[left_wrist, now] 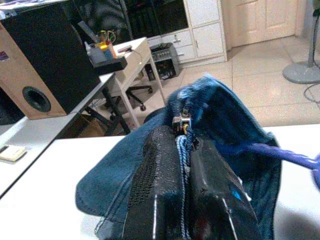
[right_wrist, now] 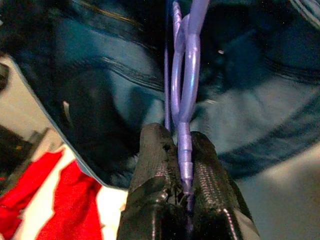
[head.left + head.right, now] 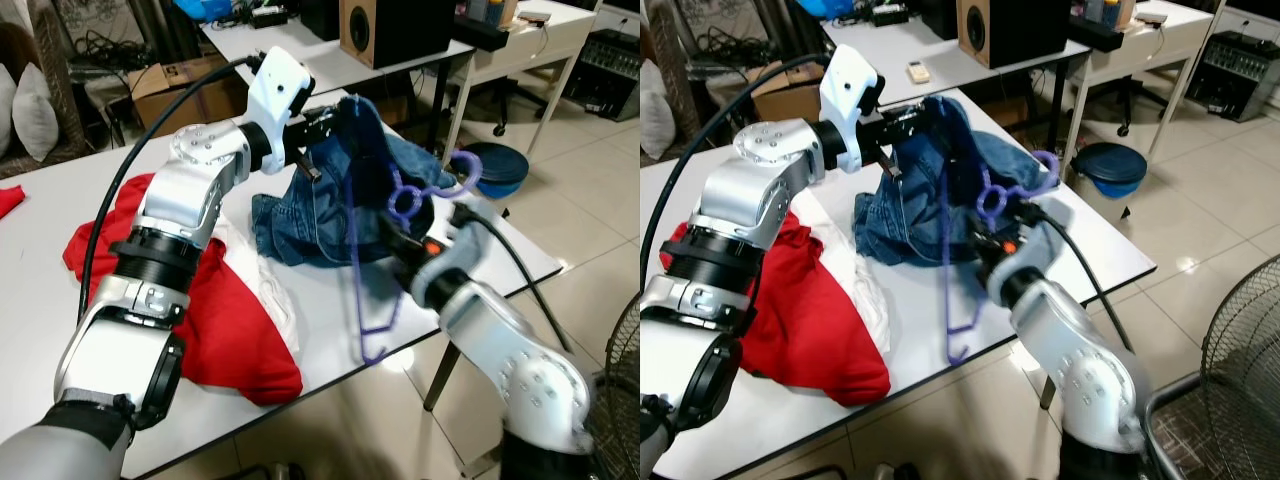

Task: Hang hanger

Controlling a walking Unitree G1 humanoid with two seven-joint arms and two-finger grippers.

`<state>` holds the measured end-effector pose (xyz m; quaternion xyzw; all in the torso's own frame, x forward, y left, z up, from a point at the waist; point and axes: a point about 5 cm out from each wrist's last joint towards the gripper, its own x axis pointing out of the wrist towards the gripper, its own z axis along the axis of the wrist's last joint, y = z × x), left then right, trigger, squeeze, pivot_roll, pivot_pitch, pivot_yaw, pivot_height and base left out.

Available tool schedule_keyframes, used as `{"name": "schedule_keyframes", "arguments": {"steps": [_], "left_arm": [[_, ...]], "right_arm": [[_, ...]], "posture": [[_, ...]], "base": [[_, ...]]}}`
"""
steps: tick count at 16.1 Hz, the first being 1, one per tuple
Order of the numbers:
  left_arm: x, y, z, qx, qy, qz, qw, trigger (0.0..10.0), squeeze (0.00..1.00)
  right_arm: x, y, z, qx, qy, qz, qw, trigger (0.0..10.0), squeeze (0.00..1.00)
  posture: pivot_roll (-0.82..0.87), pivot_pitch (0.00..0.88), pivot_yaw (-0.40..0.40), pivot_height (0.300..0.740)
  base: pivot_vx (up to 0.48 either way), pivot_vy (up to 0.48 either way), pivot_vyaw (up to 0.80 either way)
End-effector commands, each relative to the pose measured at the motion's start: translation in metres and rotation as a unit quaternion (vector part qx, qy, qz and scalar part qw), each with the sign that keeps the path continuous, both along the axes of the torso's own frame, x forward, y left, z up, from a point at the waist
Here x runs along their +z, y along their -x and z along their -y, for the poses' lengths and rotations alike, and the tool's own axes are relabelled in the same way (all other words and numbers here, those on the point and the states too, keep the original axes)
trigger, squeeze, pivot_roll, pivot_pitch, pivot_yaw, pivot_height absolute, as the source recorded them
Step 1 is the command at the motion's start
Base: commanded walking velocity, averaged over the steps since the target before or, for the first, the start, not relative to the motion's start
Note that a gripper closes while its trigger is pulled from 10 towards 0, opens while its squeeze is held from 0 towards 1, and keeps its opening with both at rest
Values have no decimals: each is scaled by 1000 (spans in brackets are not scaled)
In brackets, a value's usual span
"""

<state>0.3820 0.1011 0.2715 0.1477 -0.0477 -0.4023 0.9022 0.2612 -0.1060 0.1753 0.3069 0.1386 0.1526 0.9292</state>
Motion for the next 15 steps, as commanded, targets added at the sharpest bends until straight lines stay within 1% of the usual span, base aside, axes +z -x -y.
{"name": "schedule_keyframes", "arguments": {"steps": [1, 2, 4, 5, 6, 7, 9, 10, 11, 12, 13, 14, 15], "left_arm": [[8, -2, -4, 13, -9, 19, 1000, 0, 0], [7, -3, -6, 14, -10, 19, 1000, 0, 0], [4, -4, -9, 15, -18, 19, 1000, 0, 0], [4, -4, -11, 14, -21, 18, 1000, 0, 0], [2, -2, -15, 11, -36, 18, 999, 0, 0], [-5, -1, -22, 14, -60, 17, 998, 0, 0], [-14, 2, -32, 19, -83, 6, 996, 0, 0], [-15, 3, -33, 18, -87, 4, 996, 0, 0], [-21, 9, -42, 8, -111, -11, 994, 0, 0], [-29, 15, -50, -3, -139, -29, 990, 0, 0], [-34, 20, -56, -12, -156, -41, 987, 0, 0], [-37, 23, -59, -19, -164, -50, 985, 0, 0], [-39, 29, -61, -31, -166, -61, 984, 0, 0]], "right_arm": [[2, 11, -15, 12, -34, -13, 999, 10000, 0], [4, 14, -13, -2, -36, -18, 999, 10000, 0], [1, 13, -6, -38, -48, -38, 997, 10000, 0], [-2, 10, -1, -56, -51, -45, 996, 10000, 0], [-3, 4, 9, -83, -56, -50, 994, 10000, 0], [3, 0, 12, -84, -62, -39, 994, 10000, 0], [8, -7, 15, -81, -65, -29, 994, 10000, 0], [8, -8, 16, -82, -66, -30, 994, 10000, 0], [11, -19, 21, -92, -80, -24, 992, 10000, 0], [17, -30, 23, -98, -100, -11, 990, 10000, 0], [25, -39, 24, -98, -124, 2, 987, 10000, 0], [29, -45, 24, -98, -137, 8, 986, 10000, 0], [29, -54, 25, -103, -146, 9, 984, 10000, 0]], "posture": [[-125, 28, 148, 740], [-127, 27, 148, 740], [-137, 20, 151, 740], [-137, 12, 147, 740], [-134, 4, 138, 740], [-133, 0, 119, 740], [-128, 0, 101, 740], [-125, 0, 92, 740], [-121, 0, 83, 740], [-114, 0, 66, 740], [-114, 0, 66, 740], [-114, 0, 66, 740], [-103, 0, 39, 740]], "base": [[0, 0, 0], [0, 0, 0], [0, 0, 0], [0, 0, 0], [0, 0, 0], [0, 0, 0], [0, 0, 0], [0, 0, 0], [0, 0, 0], [0, 0, 0], [0, 0, 0], [0, 0, 0], [0, 0, 0]]}}
